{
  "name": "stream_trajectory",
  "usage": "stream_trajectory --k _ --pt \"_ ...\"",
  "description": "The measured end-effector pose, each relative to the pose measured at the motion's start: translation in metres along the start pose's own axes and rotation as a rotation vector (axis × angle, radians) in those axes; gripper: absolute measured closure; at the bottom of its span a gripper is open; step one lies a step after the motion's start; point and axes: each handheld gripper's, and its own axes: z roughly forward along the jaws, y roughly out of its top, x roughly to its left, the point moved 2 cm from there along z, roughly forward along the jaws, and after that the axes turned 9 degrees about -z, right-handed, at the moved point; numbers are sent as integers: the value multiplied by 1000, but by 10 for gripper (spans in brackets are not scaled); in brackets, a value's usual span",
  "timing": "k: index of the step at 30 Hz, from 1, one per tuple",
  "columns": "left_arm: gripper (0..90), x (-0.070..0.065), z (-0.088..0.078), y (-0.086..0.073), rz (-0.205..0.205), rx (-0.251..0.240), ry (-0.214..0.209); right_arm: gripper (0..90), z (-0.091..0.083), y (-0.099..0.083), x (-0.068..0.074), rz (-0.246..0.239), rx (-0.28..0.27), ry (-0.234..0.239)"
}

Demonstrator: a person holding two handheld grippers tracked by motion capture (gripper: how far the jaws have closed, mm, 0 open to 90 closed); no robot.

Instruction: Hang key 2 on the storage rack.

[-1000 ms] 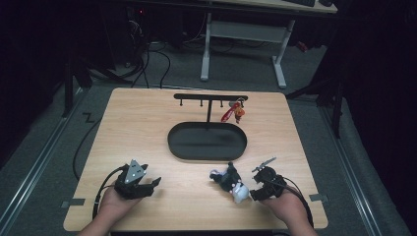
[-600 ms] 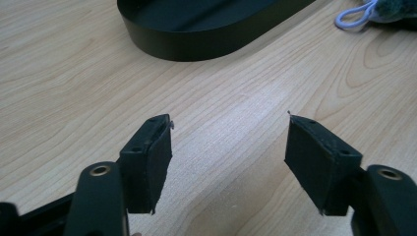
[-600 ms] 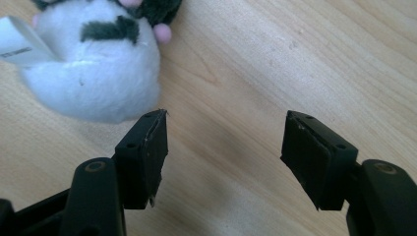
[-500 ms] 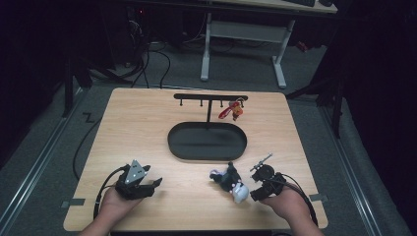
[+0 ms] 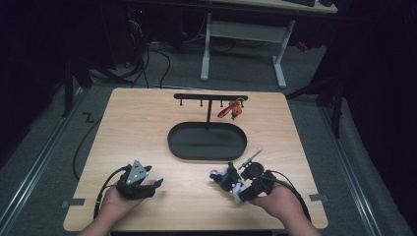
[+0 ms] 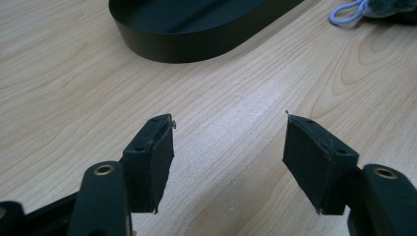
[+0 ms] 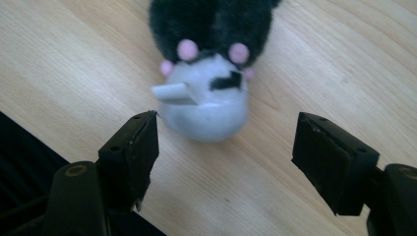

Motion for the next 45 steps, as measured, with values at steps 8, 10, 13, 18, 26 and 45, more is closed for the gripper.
stream_trajectory --k 8,10,13,18,26,45 --pt "358 0 -1 0 4 -3 0 247 19 10 10 -20 19 27" --pt "358 0 -1 0 3 -3 0 249 26 11 11 -11 28 31" --pt "357 0 0 0 5 -4 -1 257 34 14 10 -16 30 33" --pt "353 -1 -1 -1 9 0 -1 264 43 18 8 -2 30 29" --pt "352 -1 0 -1 11 2 -1 277 52 20 5 7 36 30" --pt "353 -2 0 -1 14 4 -4 476 40 22 6 -3 30 24"
